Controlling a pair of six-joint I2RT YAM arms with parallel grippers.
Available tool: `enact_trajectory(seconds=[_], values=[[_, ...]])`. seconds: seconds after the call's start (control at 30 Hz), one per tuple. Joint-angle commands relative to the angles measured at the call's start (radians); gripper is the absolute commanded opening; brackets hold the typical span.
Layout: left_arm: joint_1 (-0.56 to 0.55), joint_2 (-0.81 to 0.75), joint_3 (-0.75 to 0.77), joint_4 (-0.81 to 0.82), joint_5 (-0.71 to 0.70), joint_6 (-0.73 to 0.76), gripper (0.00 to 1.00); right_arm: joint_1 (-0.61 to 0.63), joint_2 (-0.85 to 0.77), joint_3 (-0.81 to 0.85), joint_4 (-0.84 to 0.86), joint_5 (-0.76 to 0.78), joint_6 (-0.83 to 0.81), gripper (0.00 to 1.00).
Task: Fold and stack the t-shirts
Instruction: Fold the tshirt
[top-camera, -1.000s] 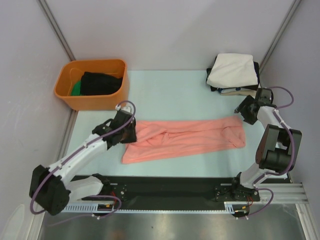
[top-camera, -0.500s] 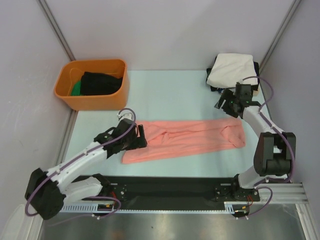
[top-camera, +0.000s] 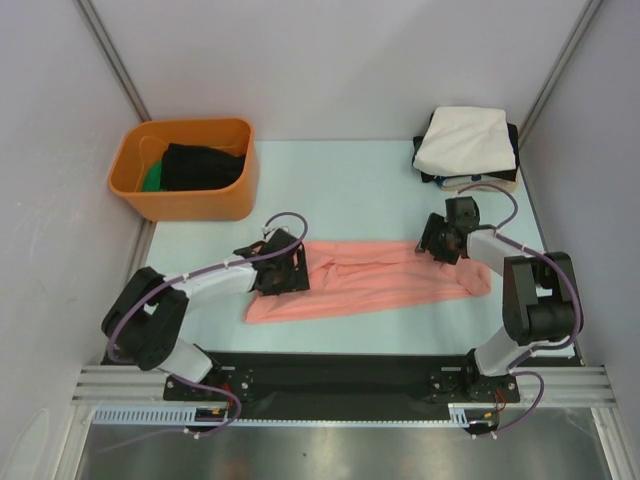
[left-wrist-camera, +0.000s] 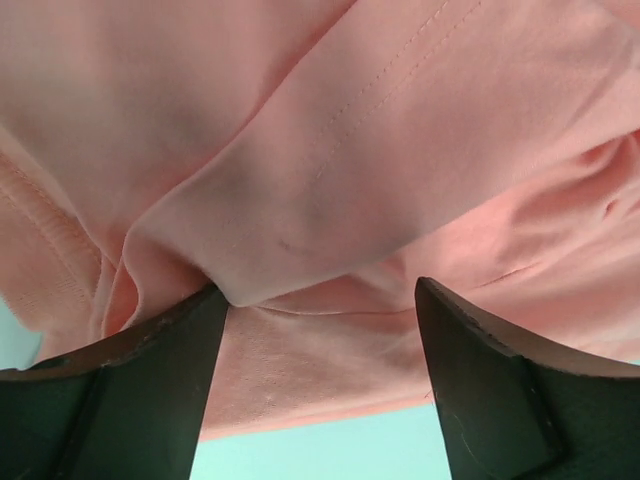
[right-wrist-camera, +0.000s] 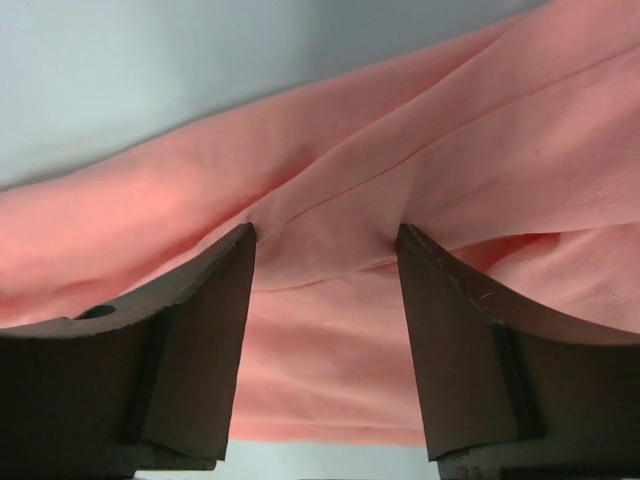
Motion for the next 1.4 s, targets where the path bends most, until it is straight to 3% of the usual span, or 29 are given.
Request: enact_trajectory(seconds=[0.0,0.1,0.27,0.33,0.37,0.4,0.47,0.5,0.6,0.63,0.73,0.8,0.87,1.0,1.03,1.13,1.17,1.2,1.37], values=[[0.017,0.153,0.041,0.132,0.024,0.009,0.81,0.049,-0.049,-0.094,-0.024,0.019,0.068,0.61],[0.068,0.238,0.162,0.092,0.003,0.055,0.79,0.090,-0.152,-0.196,-0.038,0.035,0.131,0.58],[0.120,0.497,0.559,-0.030,0.003,0.133,0.75,0.221,-0.374,-0.347,-0.053,-0.010,0.321,0.55],[0.128,0.593,0.823,-0.079,0.012,0.156,0.74,0.349,-0.456,-0.374,-0.079,0.027,0.414,0.56],[0.126,0.718,0.933,-0.163,0.011,0.176,0.72,0.400,-0.494,-0.384,-0.082,0.042,0.456,0.56],[0.123,0.774,1.160,-0.199,0.024,0.185,0.72,0.466,-0.569,-0.390,-0.085,0.080,0.559,0.57],[0.123,0.958,1.393,-0.276,0.061,0.223,0.70,0.651,-0.622,-0.379,-0.078,0.126,0.646,0.58],[0.122,1.027,1.640,-0.296,0.125,0.239,0.70,0.714,-0.652,-0.341,-0.064,0.177,0.693,0.59],[0.123,1.129,1.912,-0.220,0.321,0.297,0.69,0.932,-0.613,-0.214,-0.027,0.273,0.619,0.63],[0.123,1.097,1.882,-0.166,0.349,0.302,0.71,0.974,-0.581,-0.165,-0.041,0.298,0.582,0.64],[0.120,0.843,1.595,0.073,0.394,0.352,0.99,1.017,-0.481,-0.012,-0.173,0.386,0.469,0.68],[0.122,0.735,1.466,0.117,0.370,0.403,1.00,0.980,-0.467,0.035,-0.232,0.451,0.406,0.69],[0.131,0.612,1.439,0.037,0.299,0.437,1.00,0.936,-0.487,0.078,-0.237,0.476,0.308,0.69],[0.195,0.435,1.363,-0.145,0.192,0.423,1.00,0.752,-0.505,0.124,-0.155,0.405,0.168,0.69],[0.206,0.340,1.320,-0.171,0.170,0.416,1.00,0.639,-0.495,0.135,-0.133,0.363,0.150,0.70],[0.231,0.166,1.067,-0.205,0.136,0.409,1.00,0.454,-0.384,0.205,-0.060,0.228,0.090,0.71],[0.232,0.044,0.989,-0.198,0.109,0.412,1.00,0.415,-0.293,0.222,-0.032,0.191,0.065,0.71],[0.234,-0.031,0.831,-0.189,0.091,0.412,1.00,0.381,-0.242,0.281,0.005,0.127,0.036,0.72],[0.234,-0.400,0.450,-0.199,0.061,0.399,1.00,0.204,0.119,0.568,-0.010,-0.056,-0.050,0.75]])
